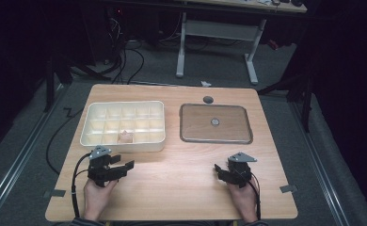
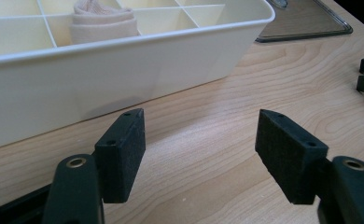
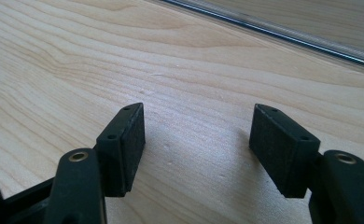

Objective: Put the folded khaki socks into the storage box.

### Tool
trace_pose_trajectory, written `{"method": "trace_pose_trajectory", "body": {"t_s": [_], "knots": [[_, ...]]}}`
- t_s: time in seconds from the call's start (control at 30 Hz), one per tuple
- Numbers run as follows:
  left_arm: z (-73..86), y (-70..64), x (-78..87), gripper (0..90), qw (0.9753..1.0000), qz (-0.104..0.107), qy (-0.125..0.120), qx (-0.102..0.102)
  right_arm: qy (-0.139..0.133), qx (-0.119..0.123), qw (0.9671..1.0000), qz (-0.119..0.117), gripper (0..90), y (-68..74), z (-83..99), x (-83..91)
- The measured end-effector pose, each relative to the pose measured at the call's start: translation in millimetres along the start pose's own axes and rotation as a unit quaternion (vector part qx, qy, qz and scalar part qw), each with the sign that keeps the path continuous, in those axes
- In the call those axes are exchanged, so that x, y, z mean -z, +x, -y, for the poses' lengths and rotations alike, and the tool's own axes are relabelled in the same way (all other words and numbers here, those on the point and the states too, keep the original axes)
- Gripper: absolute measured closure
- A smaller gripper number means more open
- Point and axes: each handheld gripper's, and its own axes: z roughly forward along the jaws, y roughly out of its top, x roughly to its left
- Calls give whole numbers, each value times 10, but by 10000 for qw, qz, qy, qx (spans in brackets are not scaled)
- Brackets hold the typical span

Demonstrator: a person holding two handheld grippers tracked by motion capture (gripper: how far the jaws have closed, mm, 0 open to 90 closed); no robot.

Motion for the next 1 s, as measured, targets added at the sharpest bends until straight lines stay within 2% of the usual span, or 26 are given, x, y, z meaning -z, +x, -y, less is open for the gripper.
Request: {"method": "trace_pose_trajectory", "body": {"t_s": [0.3, 0.63, 1.0], "knots": [[37, -40, -81, 335, 9999, -57, 61, -63, 1, -1, 10000, -1, 360, 0, 0, 0], [65, -116, -228, 331, 9988, -303, 171, -345, 3, 1, 10000, -1, 359, 0, 0, 0], [101, -133, -335, 336, 9979, -398, 228, -460, 1, 1, 10000, -2, 359, 0, 0, 0]]}}
